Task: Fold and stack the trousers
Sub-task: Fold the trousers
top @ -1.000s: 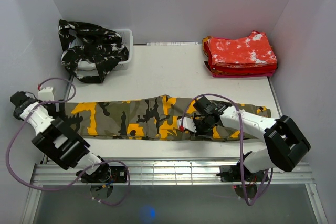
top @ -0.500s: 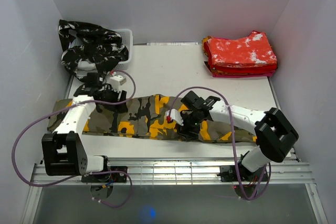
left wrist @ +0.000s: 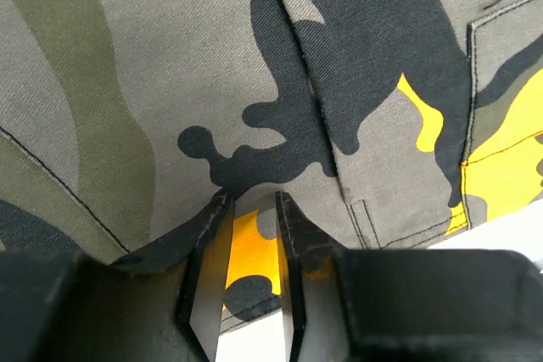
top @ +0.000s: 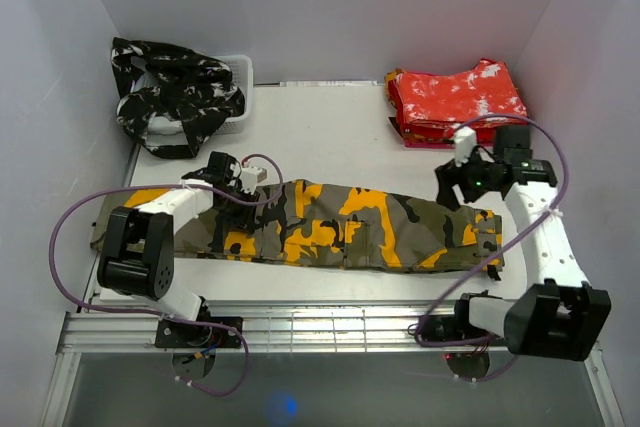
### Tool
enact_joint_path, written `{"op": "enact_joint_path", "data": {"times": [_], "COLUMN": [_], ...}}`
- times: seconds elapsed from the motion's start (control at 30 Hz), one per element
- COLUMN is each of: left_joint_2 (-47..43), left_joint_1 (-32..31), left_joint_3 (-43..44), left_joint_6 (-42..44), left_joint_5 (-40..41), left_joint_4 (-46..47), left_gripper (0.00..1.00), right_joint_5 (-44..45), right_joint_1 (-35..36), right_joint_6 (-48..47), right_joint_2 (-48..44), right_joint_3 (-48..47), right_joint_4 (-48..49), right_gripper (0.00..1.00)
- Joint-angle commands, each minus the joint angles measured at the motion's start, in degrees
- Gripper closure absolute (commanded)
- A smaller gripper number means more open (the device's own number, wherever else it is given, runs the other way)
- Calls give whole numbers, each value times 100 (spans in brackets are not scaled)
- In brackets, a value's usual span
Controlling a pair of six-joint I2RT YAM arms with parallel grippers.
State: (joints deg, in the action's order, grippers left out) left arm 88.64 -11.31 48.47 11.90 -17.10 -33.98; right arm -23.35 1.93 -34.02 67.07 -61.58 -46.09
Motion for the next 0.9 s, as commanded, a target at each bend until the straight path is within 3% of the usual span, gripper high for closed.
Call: {"op": "enact_joint_path", "data": {"times": [0.0,0.03,0.13,0.23,0.43,0.87], "left_joint_2": [144,171,294,443,461,707], "left_joint_1": [-11,-11,-11,-3,-11,-11], "left_joint_3": [-65,-74,-66,-13,57,189], "left_joint_6": [-91,-83,-118,-162,-232,-355], "left_joint_5": [647,690,752,814,735,638], "left_joint_4": [5,5,5,-21,-65,-250], "left_gripper": [62,63,70,74,75,75], "right_joint_5": [-204,-126,268,611,1078,727], "right_joint_1": [-1464,-2051,-2897,-3364,-3437,-3524], "right_joint_6": [-578,-701,-817,-598,-18,247], "right_joint_2": [289,368,745,1053,1300,1642], "right_joint_3": [58,67,85,32,357,902], "right_joint_4": [-1218,-1306,-1412,-1307,-657,-182], "right_gripper": [23,23,27,28,29,27]}}
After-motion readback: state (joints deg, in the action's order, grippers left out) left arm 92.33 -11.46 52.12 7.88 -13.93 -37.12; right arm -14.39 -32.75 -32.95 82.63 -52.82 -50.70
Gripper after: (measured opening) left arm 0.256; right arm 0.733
